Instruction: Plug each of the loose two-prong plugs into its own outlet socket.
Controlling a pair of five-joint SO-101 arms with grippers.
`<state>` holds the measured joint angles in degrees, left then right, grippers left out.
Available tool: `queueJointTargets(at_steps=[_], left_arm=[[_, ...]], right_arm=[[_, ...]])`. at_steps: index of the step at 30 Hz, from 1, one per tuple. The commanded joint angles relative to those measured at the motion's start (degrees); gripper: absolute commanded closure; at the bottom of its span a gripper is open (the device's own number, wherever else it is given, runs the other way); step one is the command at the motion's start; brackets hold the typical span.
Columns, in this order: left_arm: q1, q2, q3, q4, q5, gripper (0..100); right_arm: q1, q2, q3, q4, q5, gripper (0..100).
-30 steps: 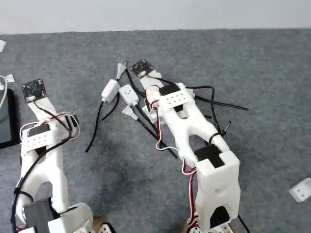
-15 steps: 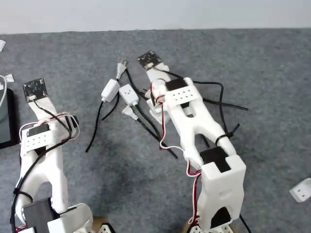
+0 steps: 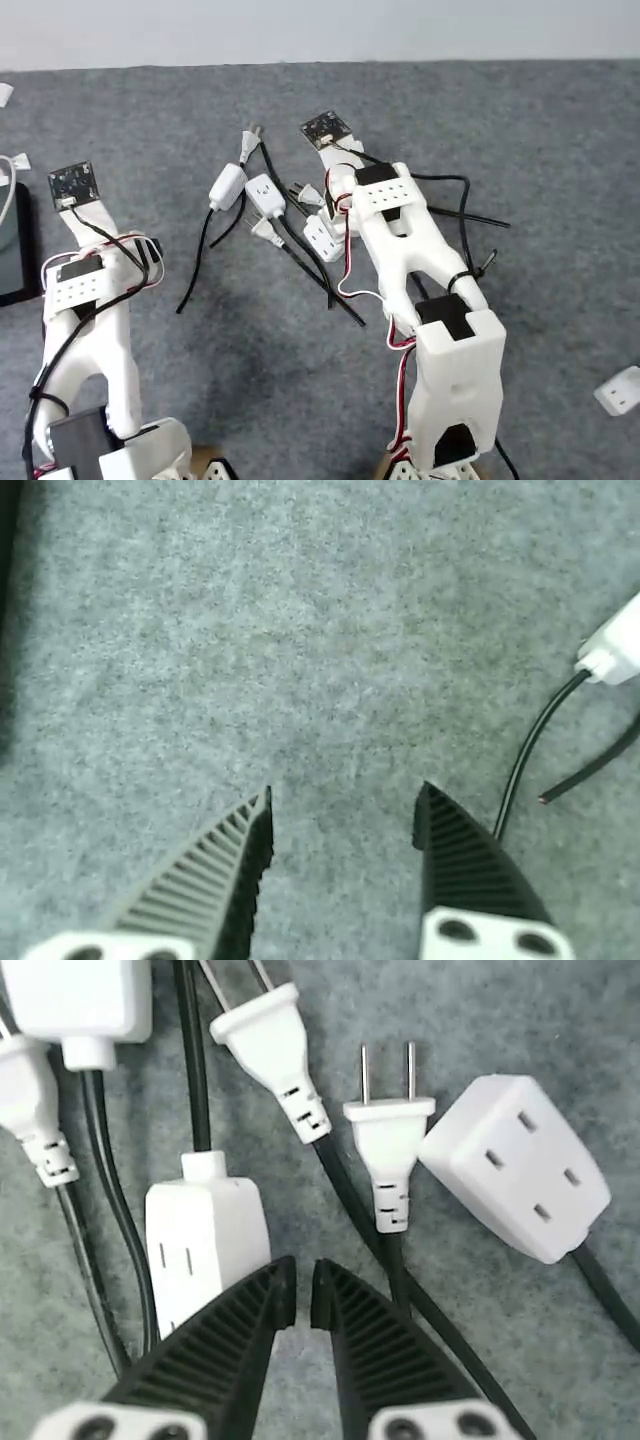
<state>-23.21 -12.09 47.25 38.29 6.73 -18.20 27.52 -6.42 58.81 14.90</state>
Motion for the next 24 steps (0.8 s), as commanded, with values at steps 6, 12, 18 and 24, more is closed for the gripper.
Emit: queueJointTargets(at_steps=[6,12,18,24], left_arm=[[0.09,-0.18,-3.03,0.26,-0.7,78],[0.09,-0.18,-3.03,0.26,-0.7,78],[0.09,-0.18,-3.03,0.26,-0.79,78],[0.09,-0.18,-3.03,0.26,-0.79,78]], right_arm=[[-1.27,-15.78,0.09,3.03,-3.52,98.4],[-4.26,-14.46,4.75,-0.92,-2.99,98.3],[-3.82,-7.69,4.84,-1.01,4.57,92.0],[-3.82,-6.55,2.46,2.33,7.3,75.3]])
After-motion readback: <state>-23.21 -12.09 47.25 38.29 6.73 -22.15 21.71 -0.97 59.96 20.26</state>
